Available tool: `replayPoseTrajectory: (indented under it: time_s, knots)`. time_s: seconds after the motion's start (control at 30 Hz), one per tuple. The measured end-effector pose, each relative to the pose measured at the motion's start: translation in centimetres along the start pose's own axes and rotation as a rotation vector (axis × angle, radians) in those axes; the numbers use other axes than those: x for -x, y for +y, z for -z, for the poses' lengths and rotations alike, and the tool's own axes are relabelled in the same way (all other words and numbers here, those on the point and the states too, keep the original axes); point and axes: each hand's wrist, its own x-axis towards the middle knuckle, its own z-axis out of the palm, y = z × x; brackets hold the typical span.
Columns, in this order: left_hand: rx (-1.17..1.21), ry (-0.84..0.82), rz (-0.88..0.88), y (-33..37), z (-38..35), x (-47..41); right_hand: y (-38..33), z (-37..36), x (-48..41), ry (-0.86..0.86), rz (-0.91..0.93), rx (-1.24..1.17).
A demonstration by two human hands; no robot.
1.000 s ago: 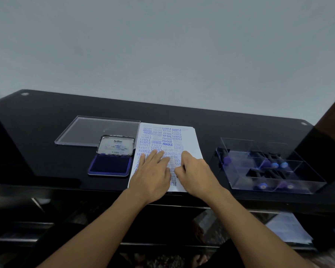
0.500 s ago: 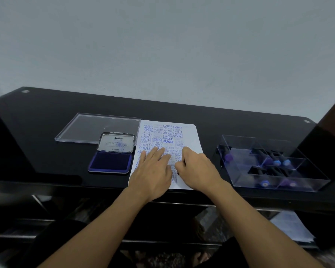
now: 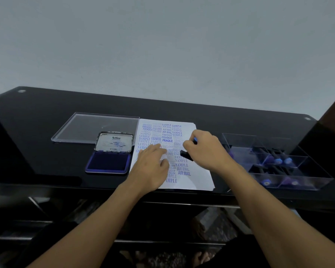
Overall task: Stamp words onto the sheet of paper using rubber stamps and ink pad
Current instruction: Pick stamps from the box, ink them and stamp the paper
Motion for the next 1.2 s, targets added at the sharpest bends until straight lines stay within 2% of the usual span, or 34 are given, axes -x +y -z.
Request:
replayPoseTrajectory:
  time_s: [0.2,0.93,1.07,1.2]
  knots:
    - [0.074,0.024,0.036,-0.1,0.3,-0.3,0.2,0.6,-0.1,-0.021,0.002,0.000]
    - [0.035,0.048,0.024,0.0,1.5,-0.4,-0.1,1.7,0.6,-0.051,-0.018,-0.049]
    - [0.015,0.075,0.000,0.0,2.6,-0.3,-0.3,1.7,0.4,-0.131,-0.018,-0.024]
    - [-0.002,0.119,-0.016,-0.7,4.6,-0.1,-0.9,1.3,-0.2,-0.184,0.065,0.028]
